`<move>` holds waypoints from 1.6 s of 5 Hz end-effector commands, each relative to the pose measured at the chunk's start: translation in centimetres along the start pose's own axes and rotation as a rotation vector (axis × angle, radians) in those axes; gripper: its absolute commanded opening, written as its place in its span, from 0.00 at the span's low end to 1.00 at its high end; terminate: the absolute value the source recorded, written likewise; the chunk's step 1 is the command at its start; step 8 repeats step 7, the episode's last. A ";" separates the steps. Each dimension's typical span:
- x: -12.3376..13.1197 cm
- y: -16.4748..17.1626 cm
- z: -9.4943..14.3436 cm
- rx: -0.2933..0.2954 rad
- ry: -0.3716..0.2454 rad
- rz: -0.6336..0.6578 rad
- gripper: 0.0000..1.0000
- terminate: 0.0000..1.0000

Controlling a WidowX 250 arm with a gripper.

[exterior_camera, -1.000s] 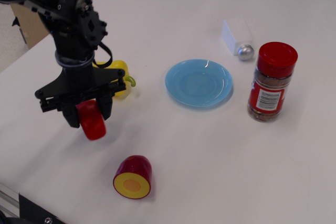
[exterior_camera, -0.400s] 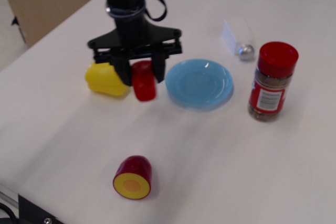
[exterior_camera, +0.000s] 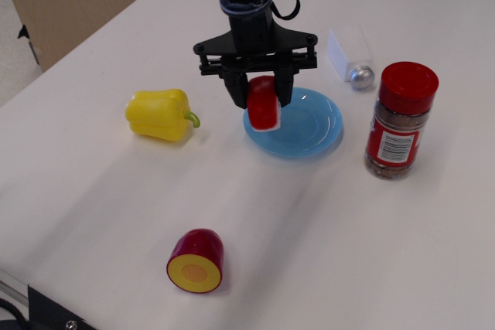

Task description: Put sushi on plate

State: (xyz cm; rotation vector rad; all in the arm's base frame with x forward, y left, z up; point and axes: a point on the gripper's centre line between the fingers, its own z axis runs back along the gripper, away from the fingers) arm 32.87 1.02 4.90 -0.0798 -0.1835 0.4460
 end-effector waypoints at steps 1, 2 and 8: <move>1.9 -2.6 -0.8 0.007 -0.059 -0.066 1.00 0.00; 1.6 -2.6 -0.4 -0.023 -0.046 -0.068 1.00 0.00; 1.8 -0.8 2.7 0.001 -0.077 -0.014 1.00 1.00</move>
